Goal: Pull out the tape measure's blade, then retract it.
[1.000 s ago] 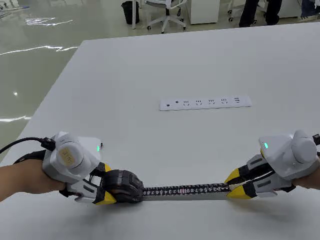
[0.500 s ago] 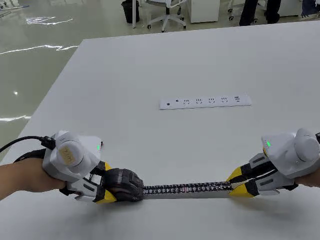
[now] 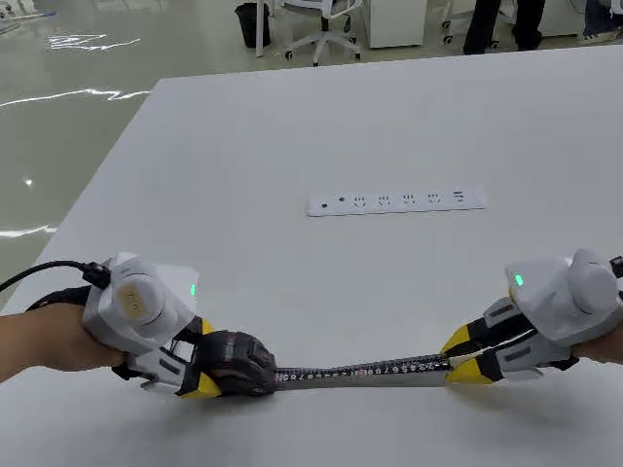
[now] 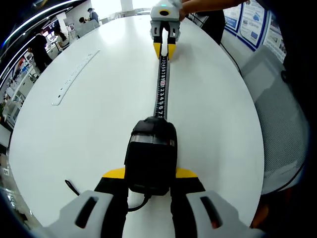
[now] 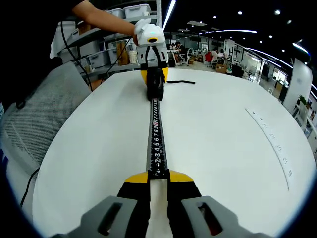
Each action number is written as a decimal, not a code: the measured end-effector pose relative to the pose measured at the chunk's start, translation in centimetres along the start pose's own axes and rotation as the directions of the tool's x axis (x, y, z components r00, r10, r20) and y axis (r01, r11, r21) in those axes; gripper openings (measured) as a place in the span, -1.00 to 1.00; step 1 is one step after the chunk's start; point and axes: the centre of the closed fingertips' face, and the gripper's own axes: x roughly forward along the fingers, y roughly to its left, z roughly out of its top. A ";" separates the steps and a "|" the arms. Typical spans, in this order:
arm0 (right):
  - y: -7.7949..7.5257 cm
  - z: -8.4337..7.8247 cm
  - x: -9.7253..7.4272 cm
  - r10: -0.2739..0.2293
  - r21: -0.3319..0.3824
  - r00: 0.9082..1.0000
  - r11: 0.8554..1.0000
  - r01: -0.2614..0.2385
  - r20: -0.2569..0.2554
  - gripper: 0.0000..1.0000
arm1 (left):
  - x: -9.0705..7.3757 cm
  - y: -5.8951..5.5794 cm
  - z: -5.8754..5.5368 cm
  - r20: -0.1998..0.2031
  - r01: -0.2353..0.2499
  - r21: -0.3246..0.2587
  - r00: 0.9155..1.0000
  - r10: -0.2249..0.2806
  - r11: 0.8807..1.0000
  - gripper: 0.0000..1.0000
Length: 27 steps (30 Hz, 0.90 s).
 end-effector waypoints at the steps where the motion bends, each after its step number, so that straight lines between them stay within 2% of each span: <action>1: 0.3 0.0 0.2 0.002 -0.001 1.000 1.000 -0.002 -0.002 -0.79 | 0.0 0.0 0.0 0.009 -0.005 -0.004 1.000 0.005 1.000 -0.45; 12: 0.5 0.3 0.1 -0.003 0.008 1.000 1.000 0.003 0.007 -0.79 | 0.0 0.0 -0.1 0.006 -0.010 -0.004 1.000 0.010 1.000 -0.45; 27: 0.5 -0.5 -0.6 -0.014 0.020 1.000 1.000 0.014 0.003 -0.79 | -0.1 -0.1 0.0 0.004 -0.011 -0.004 1.000 0.011 1.000 -0.45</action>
